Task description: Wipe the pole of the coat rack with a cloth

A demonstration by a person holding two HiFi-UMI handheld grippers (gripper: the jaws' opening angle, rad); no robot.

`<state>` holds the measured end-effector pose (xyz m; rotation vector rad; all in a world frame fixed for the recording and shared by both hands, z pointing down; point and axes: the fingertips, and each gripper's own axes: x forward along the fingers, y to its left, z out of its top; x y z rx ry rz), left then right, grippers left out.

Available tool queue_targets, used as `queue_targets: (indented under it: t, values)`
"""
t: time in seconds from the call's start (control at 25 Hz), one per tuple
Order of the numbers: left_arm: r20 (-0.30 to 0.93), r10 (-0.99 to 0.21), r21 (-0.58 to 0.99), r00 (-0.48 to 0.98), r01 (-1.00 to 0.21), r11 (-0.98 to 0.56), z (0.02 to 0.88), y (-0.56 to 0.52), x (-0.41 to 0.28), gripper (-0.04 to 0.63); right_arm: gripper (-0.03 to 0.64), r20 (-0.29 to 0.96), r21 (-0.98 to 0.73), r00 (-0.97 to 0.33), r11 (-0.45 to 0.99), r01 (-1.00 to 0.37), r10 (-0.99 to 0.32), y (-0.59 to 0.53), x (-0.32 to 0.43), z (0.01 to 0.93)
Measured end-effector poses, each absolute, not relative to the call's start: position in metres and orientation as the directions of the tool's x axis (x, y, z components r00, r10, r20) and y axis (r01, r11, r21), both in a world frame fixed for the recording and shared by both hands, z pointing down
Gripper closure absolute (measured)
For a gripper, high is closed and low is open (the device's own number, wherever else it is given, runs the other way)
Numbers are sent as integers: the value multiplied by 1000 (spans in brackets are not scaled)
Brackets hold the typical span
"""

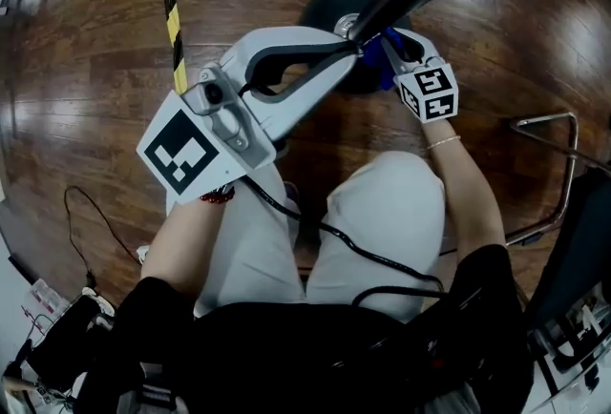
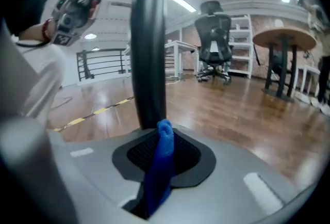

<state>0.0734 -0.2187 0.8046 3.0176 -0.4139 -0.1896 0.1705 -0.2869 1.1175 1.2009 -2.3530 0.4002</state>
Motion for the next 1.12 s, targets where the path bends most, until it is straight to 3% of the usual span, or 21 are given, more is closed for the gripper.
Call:
queue_targets:
  t: [0.16, 0.28, 0.4, 0.68, 0.84, 0.96, 1.12]
  values:
    - [-109, -290, 119, 951, -278, -953, 802, -220, 72, 589, 554, 528, -381, -455, 279, -881, -717, -305, 191, 1141]
    - [-111, -296, 119, 949, -283, -952, 798, -221, 73, 589, 554, 478, -690, -426, -28, -724, -768, -315, 205, 1162]
    - [-114, -307, 118, 945, -294, -949, 797, -222, 72, 589, 554, 459, -809, -398, -190, -555, -794, -315, 211, 1186]
    - [-116, -280, 122, 953, -267, -956, 797, -220, 73, 589, 554, 387, -882, -426, -194, -430, -818, -318, 199, 1169]
    - [-87, -243, 95, 966, -235, -967, 805, -216, 76, 589, 554, 283, -913, -456, -91, -398, -844, -320, 191, 1114]
    - [-2, -220, 47, 975, -220, -974, 826, -213, 83, 589, 554, 186, -870, -473, 80, -487, -861, -320, 188, 1043]
    - [29, -235, 63, 971, -237, -969, 835, -221, 92, 589, 555, 117, -625, -449, 286, -727, -886, -315, 189, 939]
